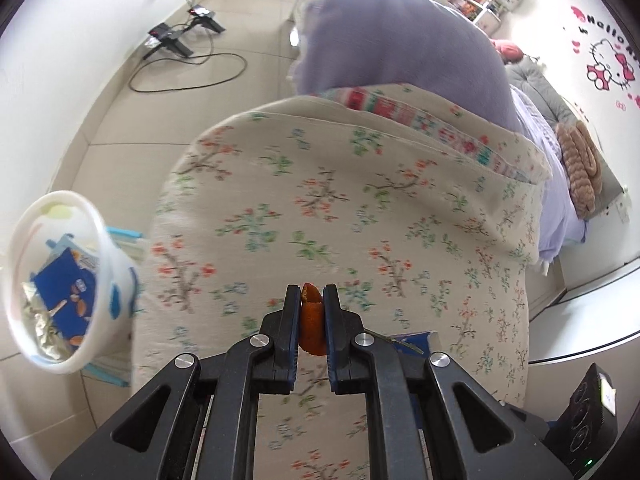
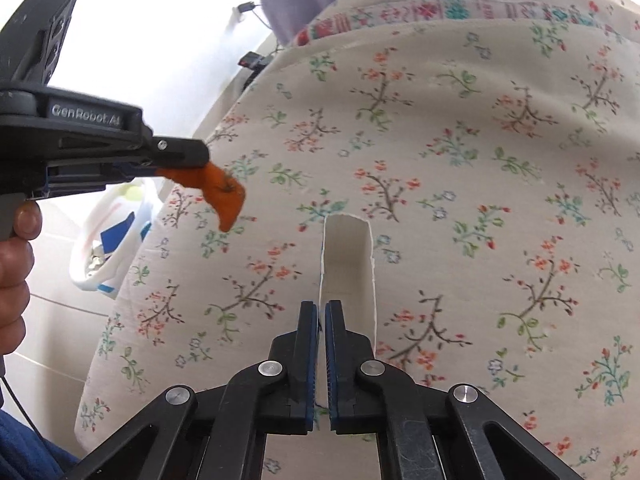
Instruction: Collect trash
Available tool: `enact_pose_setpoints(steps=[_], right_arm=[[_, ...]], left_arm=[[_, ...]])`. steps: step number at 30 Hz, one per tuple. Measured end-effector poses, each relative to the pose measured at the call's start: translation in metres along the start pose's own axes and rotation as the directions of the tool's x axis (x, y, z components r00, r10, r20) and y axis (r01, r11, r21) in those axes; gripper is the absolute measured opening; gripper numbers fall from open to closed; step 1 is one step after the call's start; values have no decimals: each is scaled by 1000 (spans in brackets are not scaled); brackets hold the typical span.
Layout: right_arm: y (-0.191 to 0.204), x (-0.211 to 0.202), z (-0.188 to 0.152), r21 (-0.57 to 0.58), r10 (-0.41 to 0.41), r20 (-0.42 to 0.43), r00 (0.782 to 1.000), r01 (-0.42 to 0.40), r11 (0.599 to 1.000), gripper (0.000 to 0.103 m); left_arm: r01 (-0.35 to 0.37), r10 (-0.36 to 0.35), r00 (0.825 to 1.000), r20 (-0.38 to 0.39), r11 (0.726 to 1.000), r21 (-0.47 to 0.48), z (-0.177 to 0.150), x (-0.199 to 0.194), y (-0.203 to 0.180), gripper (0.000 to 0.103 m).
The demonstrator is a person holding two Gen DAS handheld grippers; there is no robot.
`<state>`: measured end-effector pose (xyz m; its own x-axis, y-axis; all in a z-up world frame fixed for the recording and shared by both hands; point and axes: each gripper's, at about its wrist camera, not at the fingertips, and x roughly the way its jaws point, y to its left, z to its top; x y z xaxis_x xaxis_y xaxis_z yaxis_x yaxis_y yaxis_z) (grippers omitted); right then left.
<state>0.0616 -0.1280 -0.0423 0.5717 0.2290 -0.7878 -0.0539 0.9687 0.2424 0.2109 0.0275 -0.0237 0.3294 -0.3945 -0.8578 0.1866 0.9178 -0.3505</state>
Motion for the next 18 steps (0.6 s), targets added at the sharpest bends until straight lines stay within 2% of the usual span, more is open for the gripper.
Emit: enact_pose_setpoints(steps=[9,12,13,14,16,18], right_arm=[[4,2,7,-7,-20,15,1000,20,1000,3],[4,-1,10,-14,-41,18,999,42,999,8],[4,-3,12,-18,-49,31,998,49,999,25],[4,-7,13,-20,-56,52,997,57,998,52],[5,-9,12,-23,-50,70,996,51,998,76],[7,0,10,-31,-27,28,999,28,999,76]], left_arm=[[-12,13,1000,14,999,-42,-7,-17,39,11],[-4,4,1000,16,999,-51,-9,-24,46,11],[0,1,1000,19,999,-54,-9,-26,48,11],[2,-1,1000,24,998,-57,-10,-28,49,11],[7,-5,999,35,998,-61,-9,-34,53,11],[10,-8,999,44,998,-66,-9,-38,56,11]])
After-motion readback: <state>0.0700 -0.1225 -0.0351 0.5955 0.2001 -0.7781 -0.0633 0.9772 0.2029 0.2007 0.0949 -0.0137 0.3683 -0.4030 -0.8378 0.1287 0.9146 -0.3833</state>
